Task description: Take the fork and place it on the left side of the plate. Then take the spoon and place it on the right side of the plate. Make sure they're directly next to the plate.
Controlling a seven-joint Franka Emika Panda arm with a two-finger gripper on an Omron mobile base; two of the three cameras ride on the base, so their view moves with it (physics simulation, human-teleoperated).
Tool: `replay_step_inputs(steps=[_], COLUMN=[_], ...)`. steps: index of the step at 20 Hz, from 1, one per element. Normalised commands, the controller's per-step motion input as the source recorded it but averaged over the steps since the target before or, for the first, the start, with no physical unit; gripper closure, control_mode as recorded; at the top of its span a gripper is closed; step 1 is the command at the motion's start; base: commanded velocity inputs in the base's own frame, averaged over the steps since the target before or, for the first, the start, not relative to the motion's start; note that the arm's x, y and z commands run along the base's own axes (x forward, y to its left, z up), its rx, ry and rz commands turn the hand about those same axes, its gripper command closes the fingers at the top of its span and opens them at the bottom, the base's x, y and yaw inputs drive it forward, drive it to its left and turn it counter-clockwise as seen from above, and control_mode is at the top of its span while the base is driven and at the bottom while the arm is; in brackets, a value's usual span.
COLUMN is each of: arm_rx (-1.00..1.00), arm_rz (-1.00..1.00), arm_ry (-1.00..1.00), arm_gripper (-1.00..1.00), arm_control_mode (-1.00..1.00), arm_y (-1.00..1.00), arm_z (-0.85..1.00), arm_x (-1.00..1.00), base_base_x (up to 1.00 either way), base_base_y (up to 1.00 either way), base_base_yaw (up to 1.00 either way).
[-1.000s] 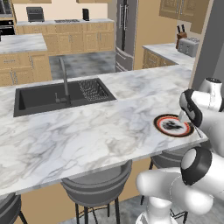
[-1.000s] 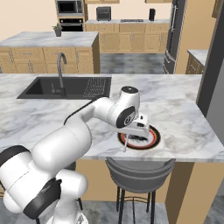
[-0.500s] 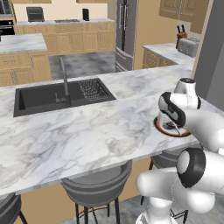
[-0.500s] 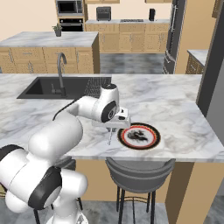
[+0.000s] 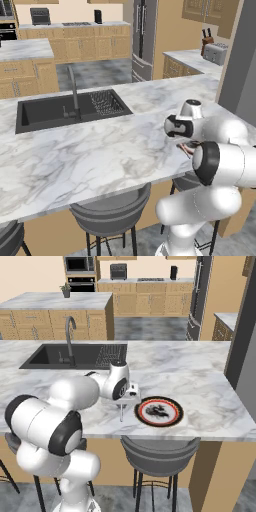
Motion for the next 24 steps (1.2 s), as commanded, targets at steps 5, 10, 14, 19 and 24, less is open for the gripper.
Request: replay_step_inputs(steps=[5, 10, 14, 19, 24], arm_rx=[0.00, 0.00, 0.00, 0.00, 0.00], arm_rz=[0.12, 0.12, 0.13, 0.13, 0.12], arm_ry=[0.01, 0.00, 0.00, 0.00, 0.00], arm_gripper=[1.00, 1.00, 1.00, 1.00, -1.00], arm_control_mode=[-1.00, -1.00, -1.00, -1.00, -1.00], arm_y=[0.00, 0.06, 0.07, 0.00, 0.00], arm_z=[-0.44, -0.33, -0.19, -0.13, -0.08], arm_x=[0.10, 0.35, 0.43, 0.31, 0.28], base_base_x=[0.00, 0.00, 0.00, 0.00, 0.00], base_base_y=[0.00, 0.00, 0.00, 0.00, 0.00], base_base_yaw=[0.00, 0.00, 0.00, 0.00, 0.00])
